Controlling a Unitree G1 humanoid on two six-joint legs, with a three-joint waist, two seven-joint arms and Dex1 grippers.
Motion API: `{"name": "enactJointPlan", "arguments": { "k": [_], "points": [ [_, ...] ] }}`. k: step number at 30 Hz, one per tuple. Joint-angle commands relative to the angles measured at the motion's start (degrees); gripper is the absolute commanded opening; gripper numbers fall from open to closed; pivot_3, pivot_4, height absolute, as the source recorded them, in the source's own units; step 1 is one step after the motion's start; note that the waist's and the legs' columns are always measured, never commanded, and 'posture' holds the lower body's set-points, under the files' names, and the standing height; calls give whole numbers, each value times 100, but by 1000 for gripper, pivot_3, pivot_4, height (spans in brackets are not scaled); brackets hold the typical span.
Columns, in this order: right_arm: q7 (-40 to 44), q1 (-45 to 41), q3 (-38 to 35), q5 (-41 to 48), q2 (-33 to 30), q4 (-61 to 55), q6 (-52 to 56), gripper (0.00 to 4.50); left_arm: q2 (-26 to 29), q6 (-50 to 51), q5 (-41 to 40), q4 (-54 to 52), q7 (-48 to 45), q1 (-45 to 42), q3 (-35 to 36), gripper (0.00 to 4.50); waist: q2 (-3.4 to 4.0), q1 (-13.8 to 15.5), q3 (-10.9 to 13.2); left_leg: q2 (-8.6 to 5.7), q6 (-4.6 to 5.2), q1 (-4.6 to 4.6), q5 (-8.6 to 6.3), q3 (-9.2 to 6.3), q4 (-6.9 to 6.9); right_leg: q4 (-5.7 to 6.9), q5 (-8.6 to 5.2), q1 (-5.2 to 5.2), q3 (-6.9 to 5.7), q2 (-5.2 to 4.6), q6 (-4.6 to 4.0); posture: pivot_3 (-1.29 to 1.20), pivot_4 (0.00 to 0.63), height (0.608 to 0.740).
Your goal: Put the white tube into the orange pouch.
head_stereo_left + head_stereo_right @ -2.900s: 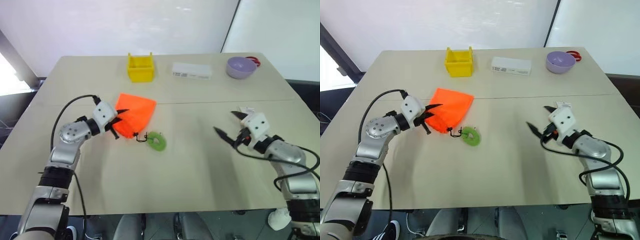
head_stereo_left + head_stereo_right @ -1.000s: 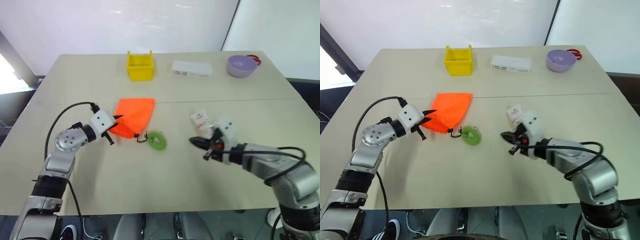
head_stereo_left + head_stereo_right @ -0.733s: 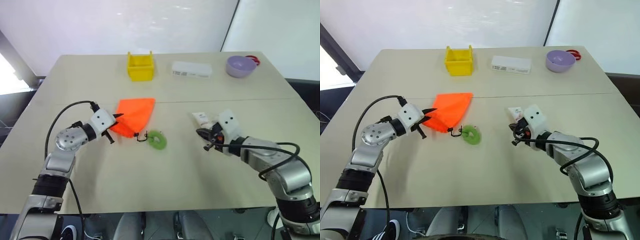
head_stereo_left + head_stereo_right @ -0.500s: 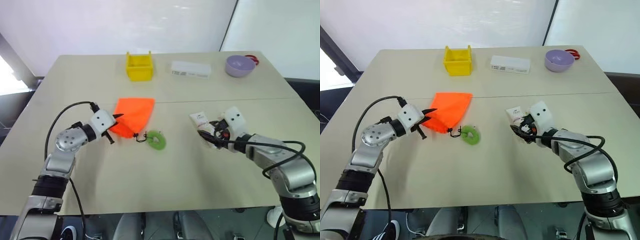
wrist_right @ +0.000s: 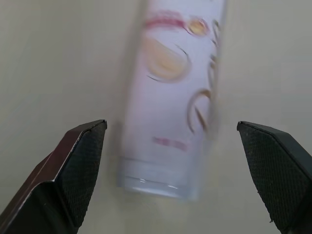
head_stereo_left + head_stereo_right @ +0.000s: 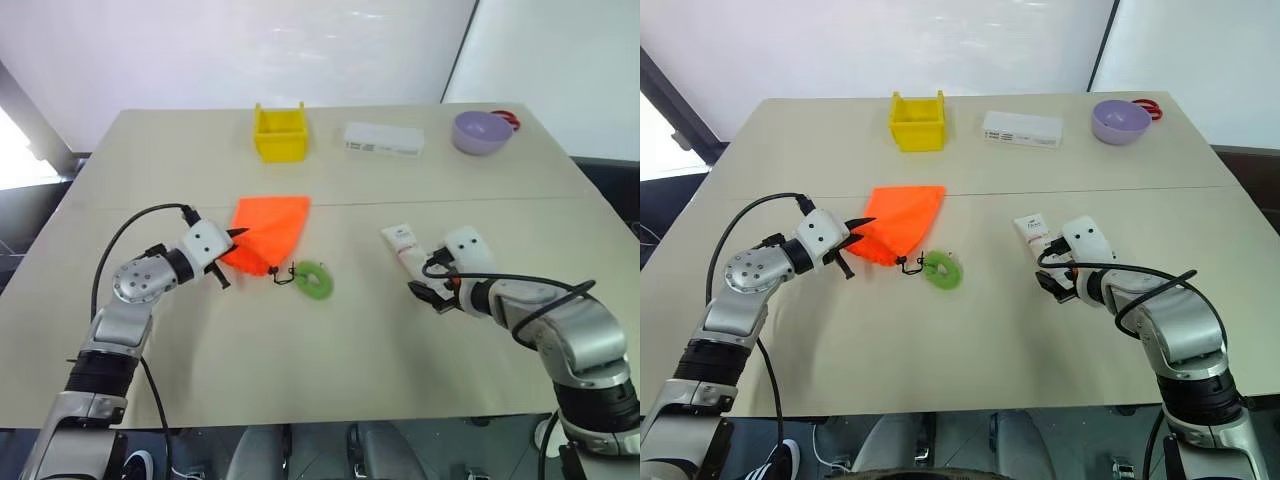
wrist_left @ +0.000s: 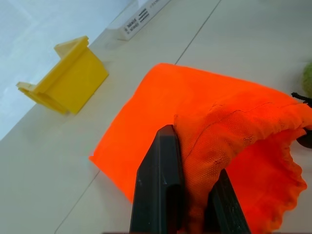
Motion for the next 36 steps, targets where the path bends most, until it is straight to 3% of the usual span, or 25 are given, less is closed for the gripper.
{"name": "enactJointPlan", "arguments": {
  "k": [1,2,4,9,15,18,22,26,32,36],
  "points": [
    [-52,-146,-41,-54,124,76,29,4483,-17,-53,-3,-144,14,1,15,0,0,-5,0,0,0,0,0,0,0,-1,0,0,0,0,0,0,150,740],
    [-60,-150,-23,-83,134,128,1,4483,-21,-57,4,-148,20,7,12,0,0,-15,0,0,0,0,0,0,0,-1,0,0,0,0,0,0,150,740],
    [-67,-73,31,-126,166,227,-46,3954,-25,-45,5,-185,27,24,19,0,0,-16,0,0,0,0,0,1,0,0,0,1,0,0,0,0,150,740],
    [-128,25,172,-256,144,231,-215,1803,-11,-19,8,-251,46,79,56,0,-1,-12,-1,0,2,4,1,0,2,1,2,6,0,1,0,0,150,740],
    [426,-186,3,148,76,-227,-426,1806,-10,7,11,-281,41,98,52,0,-1,-9,0,0,7,4,5,0,5,0,11,4,0,0,-1,0,150,740],
    [1220,-297,-571,1053,158,-766,-517,1806,-20,-29,27,-235,22,62,22,0,3,-25,2,1,7,-2,5,0,1,0,11,-4,0,1,-2,0,150,740],
    [1598,-241,-649,1493,79,-1079,-652,1806,-30,-38,56,-137,14,-8,-8,0,2,-9,1,1,7,-3,4,-1,-7,-8,11,-3,-1,3,-2,0,150,740],
    [2044,-298,321,1616,-15,-1205,-860,1806,-129,184,100,-36,45,-299,-82,0,0,3,2,-2,8,-3,5,-1,-2,-16,12,5,-2,0,1,0,150,740],
    [2643,-477,1908,658,-211,-505,-2183,1806,-371,757,-58,-33,-34,-831,-85,0,-1,-5,3,-2,8,-4,5,0,4,-15,14,3,-2,4,4,0,150,740],
    [2746,-917,2461,403,282,14,-2500,1806,-285,739,-5,-39,-166,-824,-144,0,-2,-58,4,2,8,-4,5,1,2,-14,14,-3,0,13,4,0,150,740]
  ]
}}
